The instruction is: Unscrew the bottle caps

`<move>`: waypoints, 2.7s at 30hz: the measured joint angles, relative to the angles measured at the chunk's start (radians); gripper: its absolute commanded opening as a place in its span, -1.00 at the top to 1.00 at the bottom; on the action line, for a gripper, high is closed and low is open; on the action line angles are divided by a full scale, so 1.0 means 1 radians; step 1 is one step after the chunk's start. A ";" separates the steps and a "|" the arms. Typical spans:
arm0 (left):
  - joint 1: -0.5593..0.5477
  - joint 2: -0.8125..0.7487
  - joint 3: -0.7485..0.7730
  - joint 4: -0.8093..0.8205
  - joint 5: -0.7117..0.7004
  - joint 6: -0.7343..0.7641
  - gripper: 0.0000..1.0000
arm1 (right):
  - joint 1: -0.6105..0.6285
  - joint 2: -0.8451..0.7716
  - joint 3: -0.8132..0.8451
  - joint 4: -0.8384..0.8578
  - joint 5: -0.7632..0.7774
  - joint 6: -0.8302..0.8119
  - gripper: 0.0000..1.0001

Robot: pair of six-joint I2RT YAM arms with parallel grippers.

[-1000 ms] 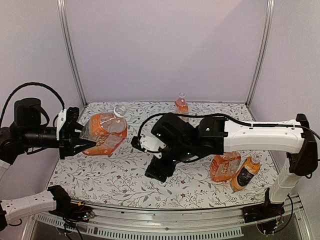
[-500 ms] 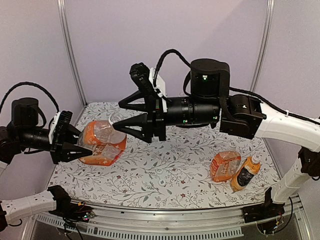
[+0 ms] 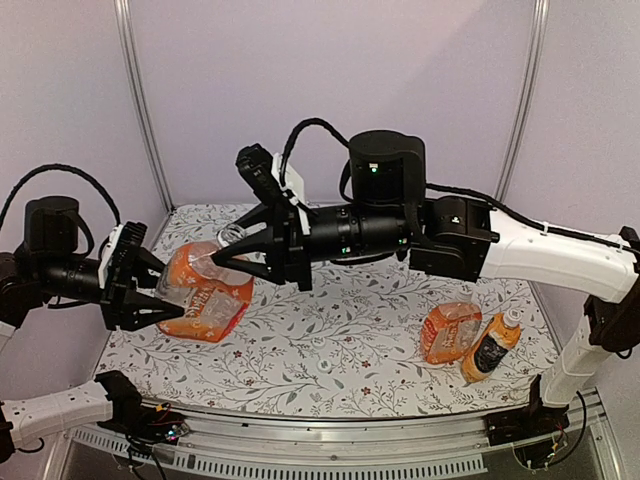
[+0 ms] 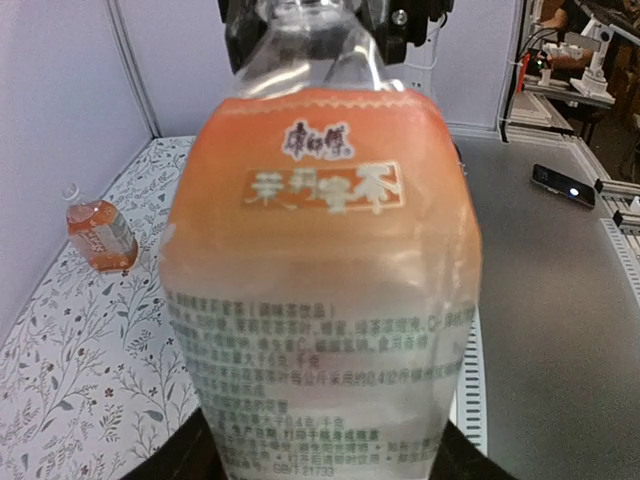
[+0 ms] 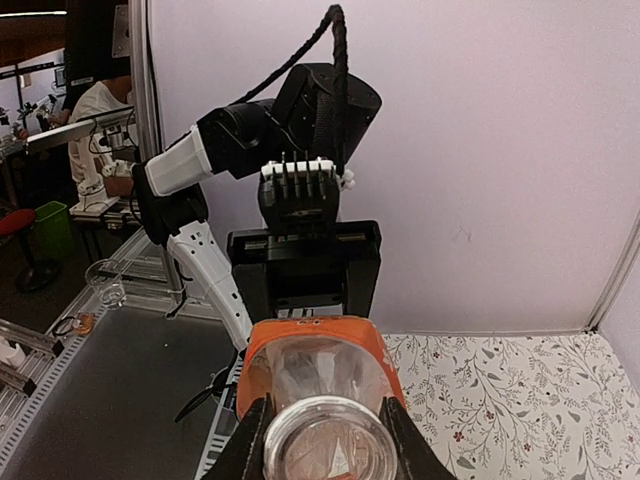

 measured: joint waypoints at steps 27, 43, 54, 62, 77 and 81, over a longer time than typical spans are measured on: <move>0.270 -0.246 -0.482 0.366 -0.378 -0.378 -0.99 | -0.682 0.003 -0.029 -0.373 0.977 0.229 1.00; 0.349 -0.283 -0.534 0.406 -0.392 -0.429 -0.99 | -0.750 0.535 0.289 -0.336 0.932 0.285 1.00; 0.352 -0.290 -0.540 0.412 -0.393 -0.430 -0.99 | -0.753 0.573 0.340 -0.346 0.938 0.299 0.28; 0.352 -0.290 -0.541 0.412 -0.392 -0.430 -0.99 | -0.753 0.573 0.354 -0.394 0.924 0.291 -0.22; 0.352 -0.291 -0.544 0.417 -0.391 -0.430 -0.99 | -0.753 0.574 0.400 -0.438 0.910 0.246 -0.82; 0.352 -0.295 -0.546 0.418 -0.389 -0.429 -0.99 | -0.753 0.554 0.400 -0.491 0.914 0.234 -0.83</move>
